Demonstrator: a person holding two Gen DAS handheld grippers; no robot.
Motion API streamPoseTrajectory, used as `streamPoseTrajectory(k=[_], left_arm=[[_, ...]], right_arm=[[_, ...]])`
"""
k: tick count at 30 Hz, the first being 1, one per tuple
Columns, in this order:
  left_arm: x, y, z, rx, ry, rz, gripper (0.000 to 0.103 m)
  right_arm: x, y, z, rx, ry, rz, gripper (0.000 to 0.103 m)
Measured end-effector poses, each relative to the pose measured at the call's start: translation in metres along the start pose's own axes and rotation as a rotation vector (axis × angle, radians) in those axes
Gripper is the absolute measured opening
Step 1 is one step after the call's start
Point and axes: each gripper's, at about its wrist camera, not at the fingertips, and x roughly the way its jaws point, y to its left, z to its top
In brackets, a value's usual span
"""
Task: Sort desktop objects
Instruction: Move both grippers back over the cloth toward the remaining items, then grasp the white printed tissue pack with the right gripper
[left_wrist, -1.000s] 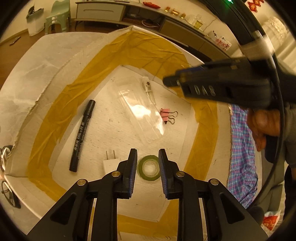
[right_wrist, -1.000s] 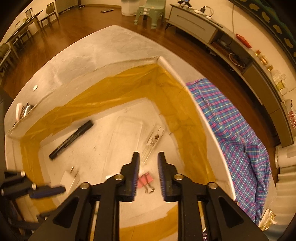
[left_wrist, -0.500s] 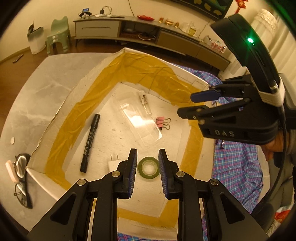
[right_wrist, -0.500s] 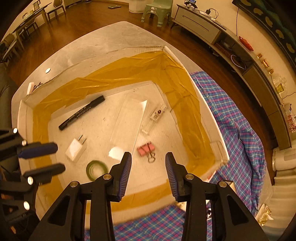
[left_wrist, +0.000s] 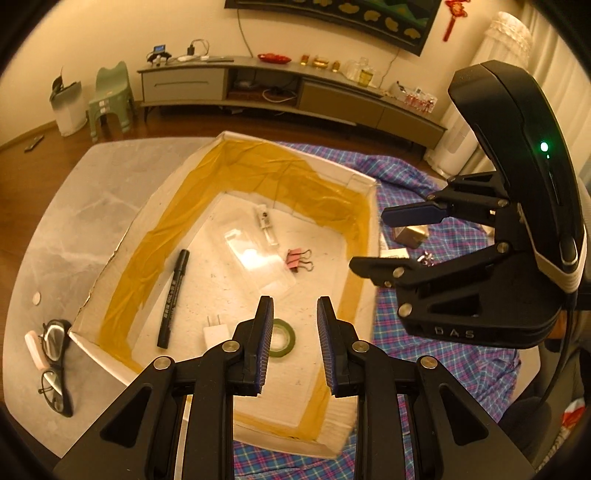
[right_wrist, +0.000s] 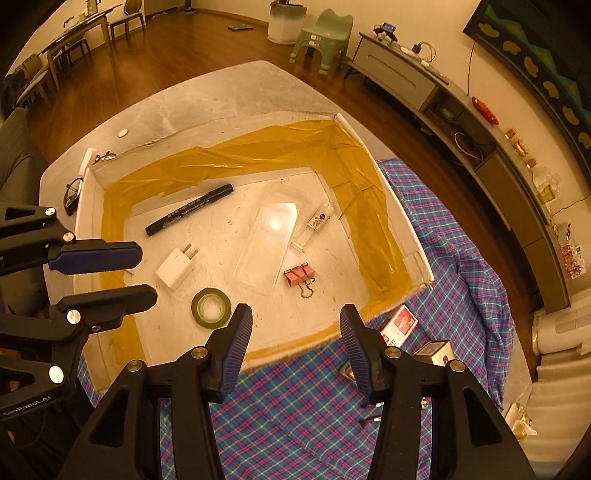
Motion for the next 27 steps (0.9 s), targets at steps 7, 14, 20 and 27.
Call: streamPoseTrajectory(k=[7,14,20,27], left_arm=[[-0.007,-0.013,-0.003,0.029,-0.019,0.017,0.028],[-0.013,-0.025,-0.004,0.055,-0.047,0.030,0.030],[-0.015,-0.040,-0.007,0.084,-0.078,0.023,0.033],[-0.010,-0.067,-0.007,0.130,-0.089,0.000,0.037]], right_arm=[[-0.007,-0.005,-0.019,0.039,-0.030,0.017,0.055],[-0.017,-0.006,-0.039,0.050,-0.075,0.006,0.055],[-0.035,-0.014,-0.058,0.091,-0.160,0.034,0.060],[-0.050,-0.044,-0.092,0.252,-0.297,0.117,0.060]])
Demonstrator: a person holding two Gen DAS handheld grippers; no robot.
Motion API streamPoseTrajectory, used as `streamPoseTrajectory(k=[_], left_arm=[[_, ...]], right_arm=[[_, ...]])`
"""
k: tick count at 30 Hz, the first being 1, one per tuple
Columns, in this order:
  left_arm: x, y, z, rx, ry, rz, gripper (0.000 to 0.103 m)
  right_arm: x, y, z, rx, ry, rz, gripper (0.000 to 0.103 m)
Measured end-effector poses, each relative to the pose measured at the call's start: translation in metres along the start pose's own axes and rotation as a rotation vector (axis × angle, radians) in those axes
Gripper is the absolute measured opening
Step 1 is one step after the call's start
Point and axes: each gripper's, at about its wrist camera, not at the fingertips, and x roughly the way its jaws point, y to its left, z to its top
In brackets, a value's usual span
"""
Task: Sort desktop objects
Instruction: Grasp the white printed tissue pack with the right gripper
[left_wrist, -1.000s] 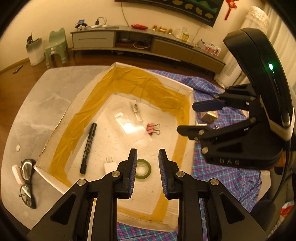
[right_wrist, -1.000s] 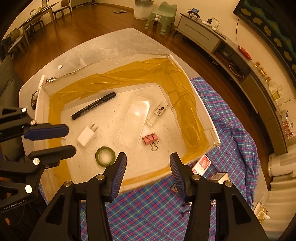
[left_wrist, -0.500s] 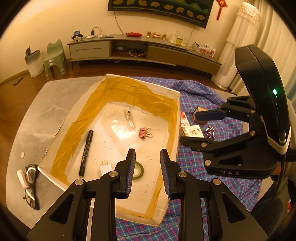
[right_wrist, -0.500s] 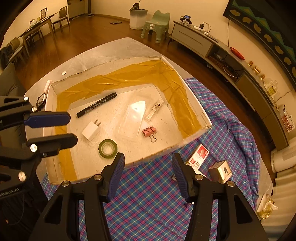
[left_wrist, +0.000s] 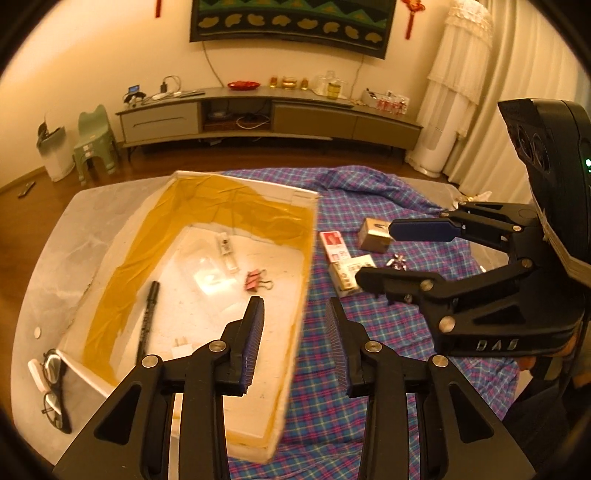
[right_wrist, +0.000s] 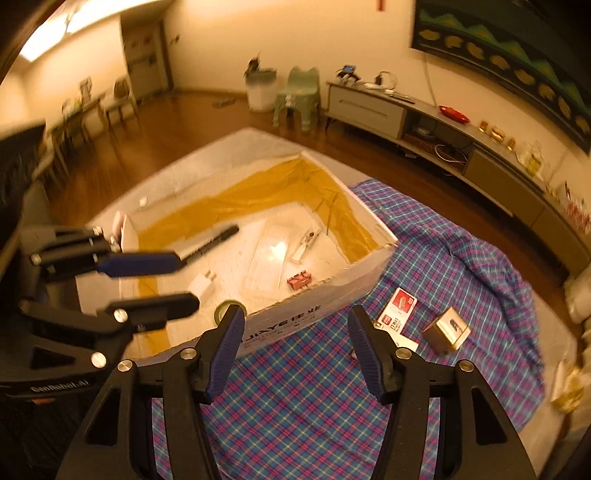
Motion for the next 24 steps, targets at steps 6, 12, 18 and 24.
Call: streamPoseTrajectory(k=[6,12,18,24], left_arm=[[0.005,-0.028,0.001,0.042,-0.002,-0.034,0.037],[0.017,-0.054,-0.001,0.062,0.021,-0.068,0.037],[0.023,-0.072,0.000,0.088,0.030,-0.091,0.038],[0.030,-0.072,-0.001,0.088,0.046,-0.092,0.038]], right_arm=[[0.003,-0.050,-0.027,0.168,-0.048,-0.030,0.066],[0.045,-0.081,-0.050,0.222,0.029,-0.064,0.077],[0.097,-0.095,-0.060,0.193,0.114,-0.108,0.080],[0.130,-0.106,-0.055,0.106,0.154,-0.128,0.080]])
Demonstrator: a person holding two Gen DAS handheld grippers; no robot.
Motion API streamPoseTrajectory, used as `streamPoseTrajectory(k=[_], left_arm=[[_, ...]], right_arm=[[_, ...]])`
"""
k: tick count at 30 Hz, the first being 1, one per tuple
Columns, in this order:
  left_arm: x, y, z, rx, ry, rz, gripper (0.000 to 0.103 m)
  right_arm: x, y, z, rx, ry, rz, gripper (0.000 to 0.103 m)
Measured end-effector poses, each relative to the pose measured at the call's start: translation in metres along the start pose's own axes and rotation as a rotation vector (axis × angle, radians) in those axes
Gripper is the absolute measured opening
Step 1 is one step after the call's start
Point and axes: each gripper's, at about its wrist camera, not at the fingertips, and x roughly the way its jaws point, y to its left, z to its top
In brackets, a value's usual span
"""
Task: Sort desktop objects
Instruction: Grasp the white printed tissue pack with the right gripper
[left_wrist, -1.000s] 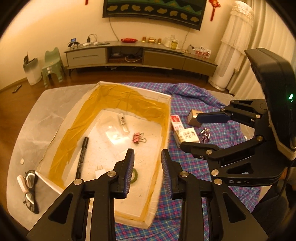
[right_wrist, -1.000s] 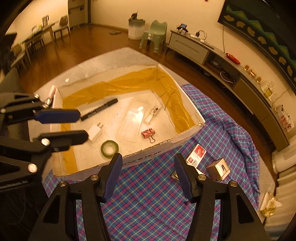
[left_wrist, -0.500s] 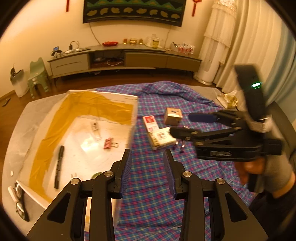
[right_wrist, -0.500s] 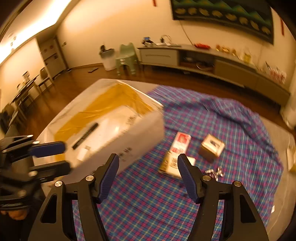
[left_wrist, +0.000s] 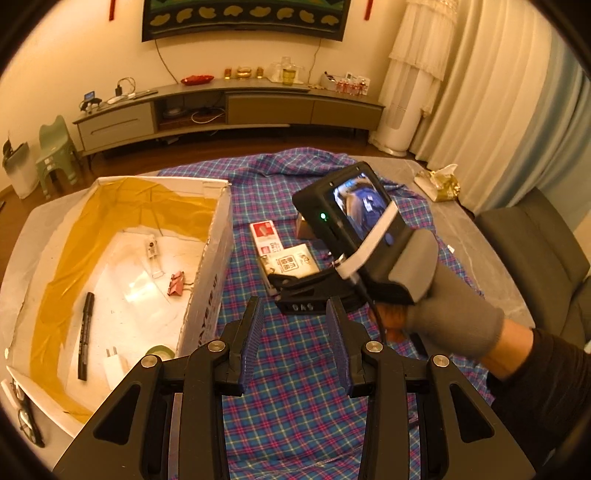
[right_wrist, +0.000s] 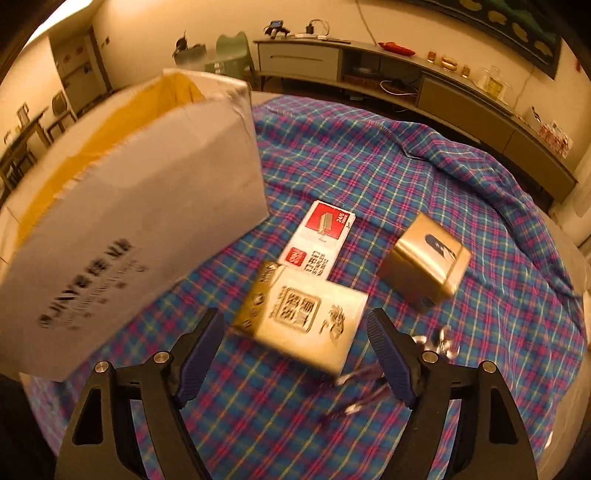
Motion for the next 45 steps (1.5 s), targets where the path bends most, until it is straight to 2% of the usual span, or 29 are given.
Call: streamPoseTrajectory(k=[3,6,7,11,14,16,18,19,20,23,26,28,29,30,31,35,36,37,38,43,45], left_arm=[[-0.001,0.005,-0.002,-0.003,-0.001,-0.006,0.038],[-0.005,0.008,-0.003,-0.004,-0.011,-0.012,0.038],[-0.005,0.008,-0.003,-0.003,-0.010,-0.015,0.038],[0.002,0.005,-0.002,0.005,0.004,-0.014,0.038],[0.007,0.000,0.000,0.015,0.012,-0.021,0.038],[0.011,-0.004,0.001,0.023,0.018,-0.021,0.038],[0.016,-0.009,0.001,0.033,0.024,-0.031,0.038],[0.019,-0.010,0.001,0.038,0.029,-0.031,0.038],[0.022,-0.013,0.001,0.044,0.035,-0.034,0.038],[0.032,-0.020,0.001,0.054,0.049,-0.036,0.038],[0.039,-0.026,0.000,0.046,0.060,-0.034,0.038],[0.040,-0.028,0.000,0.033,0.058,-0.034,0.038],[0.039,-0.028,-0.001,0.029,0.056,-0.038,0.038],[0.039,-0.029,-0.001,0.026,0.055,-0.039,0.038],[0.039,-0.030,-0.001,0.025,0.055,-0.040,0.038],[0.044,-0.034,0.000,0.040,0.070,-0.047,0.038],[0.045,-0.034,-0.001,0.049,0.071,-0.052,0.038],[0.047,-0.034,-0.001,0.053,0.073,-0.047,0.038],[0.048,-0.033,-0.001,0.051,0.077,-0.040,0.038],[0.060,-0.029,0.000,0.038,0.093,-0.057,0.038],[0.073,-0.034,0.003,0.045,0.110,-0.062,0.038]], right_arm=[[-0.002,0.000,0.006,-0.091,0.018,0.066,0.080],[-0.009,0.001,0.010,-0.237,0.034,0.119,0.082],[-0.008,0.004,0.009,-0.305,0.067,0.135,0.082],[0.013,0.019,0.002,-0.502,0.130,0.080,0.082],[0.026,0.021,-0.002,-0.530,0.109,0.056,0.082],[0.024,0.015,-0.003,-0.471,0.085,0.069,0.079],[0.011,0.003,-0.002,-0.381,0.066,0.132,0.053],[0.003,-0.003,-0.003,-0.333,0.045,0.167,0.048],[-0.007,-0.010,-0.005,-0.282,0.025,0.193,0.026],[-0.026,-0.030,-0.015,-0.175,-0.005,0.196,0.009],[-0.027,-0.039,-0.022,-0.138,-0.006,0.206,0.009],[-0.025,-0.034,-0.026,-0.165,-0.021,0.201,0.019],[-0.022,-0.029,-0.025,-0.186,-0.018,0.194,0.044],[-0.018,-0.022,-0.024,-0.222,-0.022,0.172,0.073],[-0.014,-0.018,-0.022,-0.258,-0.038,0.147,0.081],[0.015,-0.002,-0.015,-0.378,0.005,0.115,0.083],[0.026,0.001,-0.016,-0.397,0.037,0.108,0.079],[0.027,-0.001,-0.014,-0.376,0.031,0.131,0.077],[0.026,-0.007,-0.010,-0.319,0.053,0.186,0.053],[-0.025,-0.050,-0.018,-0.100,-0.036,0.244,0.052],[-0.055,-0.083,-0.031,0.047,-0.092,0.243,0.052]])
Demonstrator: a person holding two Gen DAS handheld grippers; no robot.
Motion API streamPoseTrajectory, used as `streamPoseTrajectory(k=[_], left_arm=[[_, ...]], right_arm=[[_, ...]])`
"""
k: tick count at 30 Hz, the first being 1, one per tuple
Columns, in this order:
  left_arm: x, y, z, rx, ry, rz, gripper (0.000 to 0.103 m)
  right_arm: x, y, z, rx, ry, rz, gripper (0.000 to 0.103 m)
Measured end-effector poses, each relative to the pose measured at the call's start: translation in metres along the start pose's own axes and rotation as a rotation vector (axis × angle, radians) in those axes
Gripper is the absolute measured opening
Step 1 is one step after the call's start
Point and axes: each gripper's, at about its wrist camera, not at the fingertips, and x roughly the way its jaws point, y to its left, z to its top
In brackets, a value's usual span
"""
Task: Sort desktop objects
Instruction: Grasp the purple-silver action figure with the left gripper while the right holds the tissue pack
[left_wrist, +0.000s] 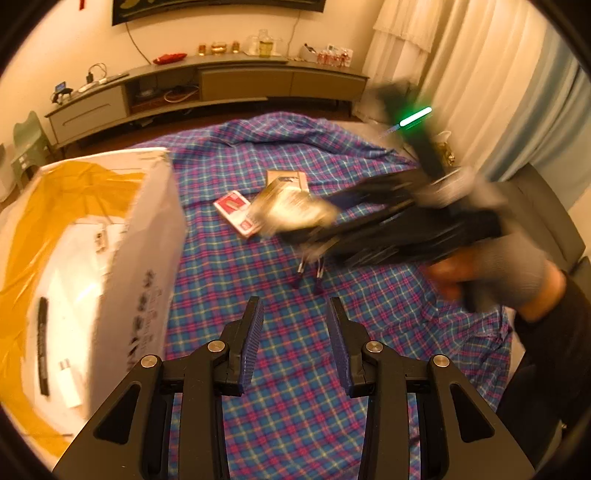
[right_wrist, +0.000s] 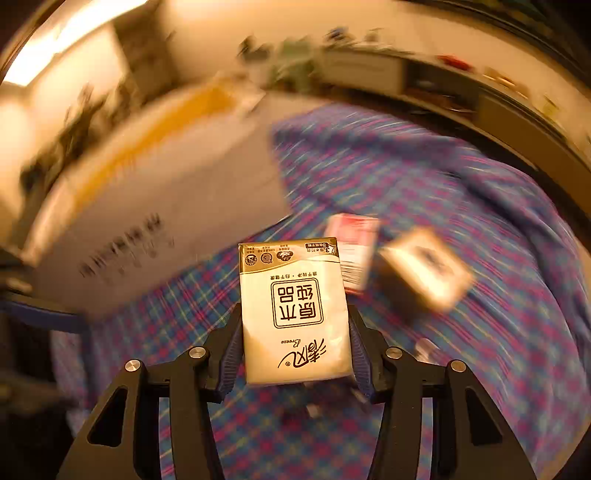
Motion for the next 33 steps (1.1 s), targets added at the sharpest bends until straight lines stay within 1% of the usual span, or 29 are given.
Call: streamPoseTrajectory(k=[2,4,5,8,10,12,15,17,18,20,21,22,23,29,33], left_arm=[[0.021,-0.009,0.007,0.024,0.030,-0.013,0.038],[0.045,-0.019,0.011,0.054,0.051,-0.002,0.038],[0.060,-0.023,0.014,0.067,0.072,0.024,0.038],[0.094,-0.028,0.025,0.067,0.104,0.059,0.038],[0.110,-0.028,0.035,0.041,0.112,0.056,0.038],[0.122,-0.031,0.045,0.032,0.102,0.059,0.038],[0.138,-0.037,0.052,0.055,0.104,0.084,0.038],[0.152,-0.032,0.054,0.048,0.104,0.116,0.047],[0.155,-0.029,0.055,0.034,0.082,0.106,0.052],[0.158,-0.028,0.055,0.044,0.043,0.111,0.052],[0.158,-0.030,0.054,0.058,0.037,0.119,0.050],[0.159,-0.033,0.053,0.075,0.028,0.129,0.043],[0.158,-0.035,0.053,0.084,0.023,0.123,0.034],[0.151,-0.039,0.049,0.069,0.027,0.114,0.033],[0.133,-0.040,0.042,0.038,0.001,0.108,0.033]], right_arm=[[-0.029,-0.022,-0.013,0.131,-0.048,-0.025,0.052],[-0.056,-0.038,-0.031,0.253,-0.090,-0.046,0.052],[-0.066,-0.042,-0.040,0.298,-0.105,-0.041,0.053],[-0.081,-0.038,-0.066,0.399,-0.144,-0.027,0.053],[-0.084,-0.036,-0.081,0.444,-0.150,-0.023,0.053],[-0.078,-0.039,-0.080,0.450,-0.128,-0.028,0.053],[-0.069,-0.041,-0.079,0.426,-0.099,-0.074,0.053],[-0.065,-0.046,-0.076,0.429,-0.096,-0.067,0.053],[-0.064,-0.046,-0.075,0.427,-0.097,-0.067,0.053],[-0.063,-0.048,-0.074,0.421,-0.099,-0.066,0.053],[-0.063,-0.048,-0.074,0.420,-0.097,-0.063,0.053],[-0.064,-0.047,-0.075,0.417,-0.096,-0.061,0.053],[-0.065,-0.046,-0.075,0.415,-0.097,-0.060,0.053],[-0.070,-0.046,-0.075,0.419,-0.115,-0.060,0.053],[-0.068,-0.044,-0.074,0.412,-0.106,-0.063,0.053]])
